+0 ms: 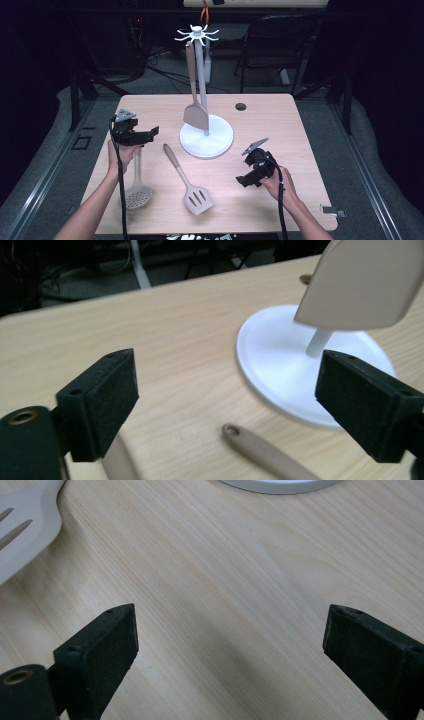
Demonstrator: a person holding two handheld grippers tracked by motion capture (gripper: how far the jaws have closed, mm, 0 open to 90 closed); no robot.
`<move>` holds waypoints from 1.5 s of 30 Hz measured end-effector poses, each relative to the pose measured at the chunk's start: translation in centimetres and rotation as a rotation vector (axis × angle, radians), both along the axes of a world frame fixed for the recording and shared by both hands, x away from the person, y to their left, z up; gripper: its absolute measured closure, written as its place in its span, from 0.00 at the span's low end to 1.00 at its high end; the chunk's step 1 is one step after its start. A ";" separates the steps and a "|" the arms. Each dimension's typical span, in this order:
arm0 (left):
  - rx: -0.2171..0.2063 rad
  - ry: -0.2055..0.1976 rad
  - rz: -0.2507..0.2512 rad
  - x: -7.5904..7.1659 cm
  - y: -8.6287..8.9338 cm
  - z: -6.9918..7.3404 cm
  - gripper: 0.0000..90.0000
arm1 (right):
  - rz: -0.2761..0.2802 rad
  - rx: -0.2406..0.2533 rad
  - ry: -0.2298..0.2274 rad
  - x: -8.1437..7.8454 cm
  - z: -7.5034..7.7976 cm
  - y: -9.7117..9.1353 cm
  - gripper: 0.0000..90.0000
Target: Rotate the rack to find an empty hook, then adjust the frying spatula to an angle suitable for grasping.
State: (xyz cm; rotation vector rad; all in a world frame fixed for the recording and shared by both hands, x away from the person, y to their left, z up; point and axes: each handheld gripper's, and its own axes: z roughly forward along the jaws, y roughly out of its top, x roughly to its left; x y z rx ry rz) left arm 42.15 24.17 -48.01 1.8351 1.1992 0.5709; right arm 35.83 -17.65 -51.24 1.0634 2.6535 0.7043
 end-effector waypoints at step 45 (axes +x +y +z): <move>0.031 0.137 0.091 -1.8 1.3 -2.8 0.00 | 0.298 0.083 -0.033 -5.8 1.2 9.8 1.00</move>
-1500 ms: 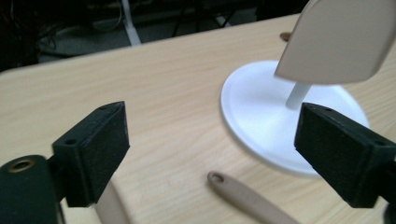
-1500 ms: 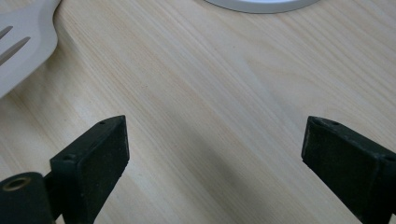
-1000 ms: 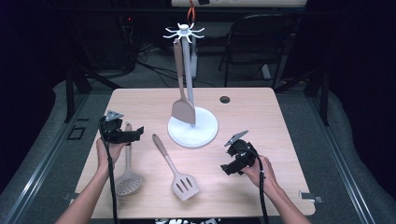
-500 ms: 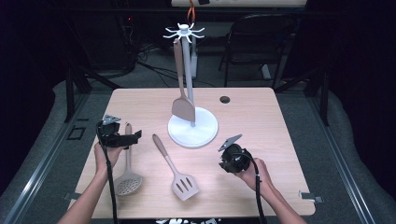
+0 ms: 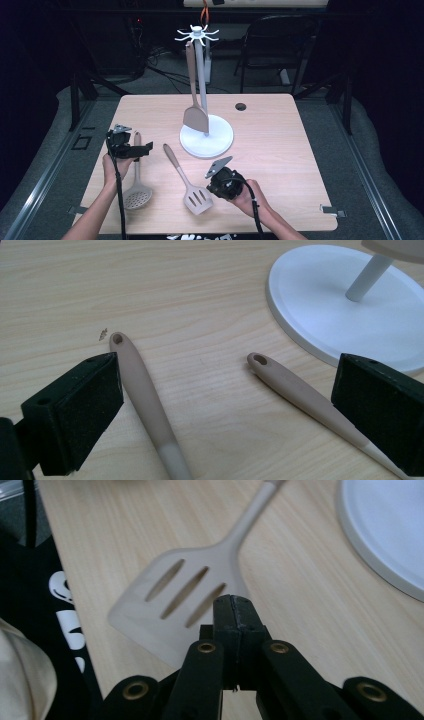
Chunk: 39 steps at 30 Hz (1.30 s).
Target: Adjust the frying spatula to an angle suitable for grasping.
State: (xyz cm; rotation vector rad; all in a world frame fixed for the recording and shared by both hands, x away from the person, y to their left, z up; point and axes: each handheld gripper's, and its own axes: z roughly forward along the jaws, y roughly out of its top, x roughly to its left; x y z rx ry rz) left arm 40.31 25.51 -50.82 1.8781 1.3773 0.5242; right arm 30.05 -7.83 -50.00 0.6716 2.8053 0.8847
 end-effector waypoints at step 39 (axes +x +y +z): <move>-0.077 0.168 -0.164 -0.2 -5.1 -1.7 0.06 | 0.101 -0.121 0.080 -1.4 -5.3 3.7 0.99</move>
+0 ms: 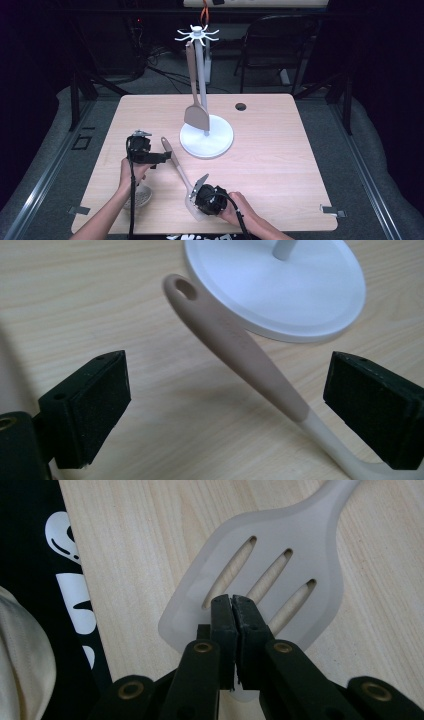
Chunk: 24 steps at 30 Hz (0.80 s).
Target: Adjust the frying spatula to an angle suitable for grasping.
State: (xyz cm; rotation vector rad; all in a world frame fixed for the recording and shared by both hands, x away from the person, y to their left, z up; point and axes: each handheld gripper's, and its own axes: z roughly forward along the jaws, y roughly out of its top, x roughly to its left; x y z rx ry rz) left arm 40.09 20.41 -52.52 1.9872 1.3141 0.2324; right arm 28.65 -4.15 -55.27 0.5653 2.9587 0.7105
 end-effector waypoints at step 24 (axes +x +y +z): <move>0.000 0.115 0.008 1.6 -3.0 -2.5 0.51 | 0.023 -0.015 -0.010 0.1 0.1 -0.1 0.98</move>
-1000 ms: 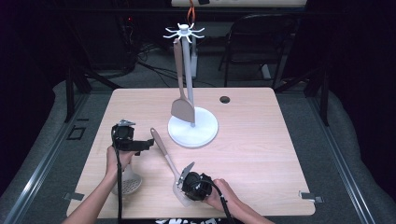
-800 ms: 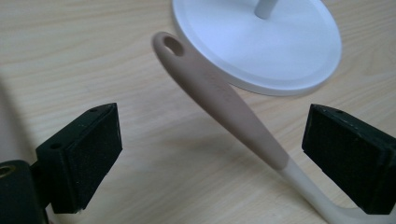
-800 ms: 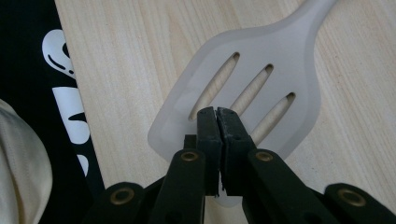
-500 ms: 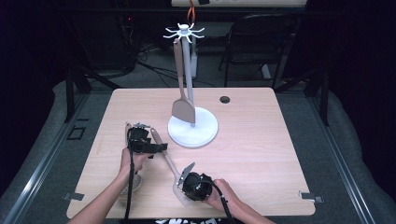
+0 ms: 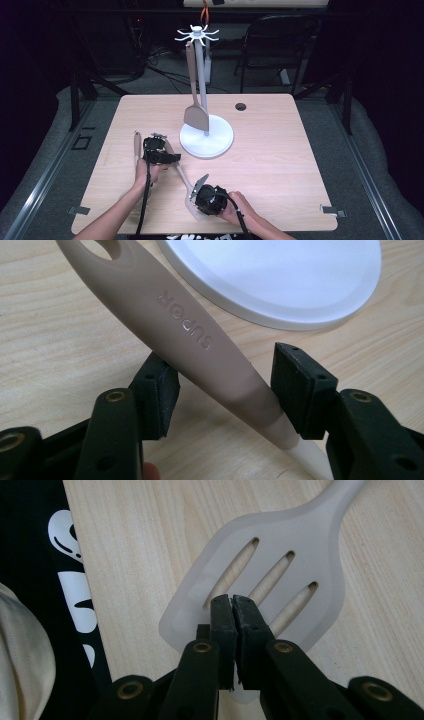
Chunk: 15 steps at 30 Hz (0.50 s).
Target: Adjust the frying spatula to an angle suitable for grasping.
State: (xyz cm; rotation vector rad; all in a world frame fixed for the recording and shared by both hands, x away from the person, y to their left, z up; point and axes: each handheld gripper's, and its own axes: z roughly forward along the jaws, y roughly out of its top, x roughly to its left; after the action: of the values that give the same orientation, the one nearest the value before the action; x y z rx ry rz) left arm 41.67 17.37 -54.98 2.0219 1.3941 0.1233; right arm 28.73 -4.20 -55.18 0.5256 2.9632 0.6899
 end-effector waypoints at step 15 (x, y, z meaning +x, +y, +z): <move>-0.175 -0.130 -0.028 -1.7 0.5 2.4 0.64 | -0.039 0.084 0.126 1.1 0.2 -0.7 0.80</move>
State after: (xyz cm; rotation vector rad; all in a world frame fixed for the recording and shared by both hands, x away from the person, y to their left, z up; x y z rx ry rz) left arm 40.01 17.83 -52.60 1.8550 1.2502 0.1140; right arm 29.80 -4.93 -54.93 0.6550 3.0402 0.8100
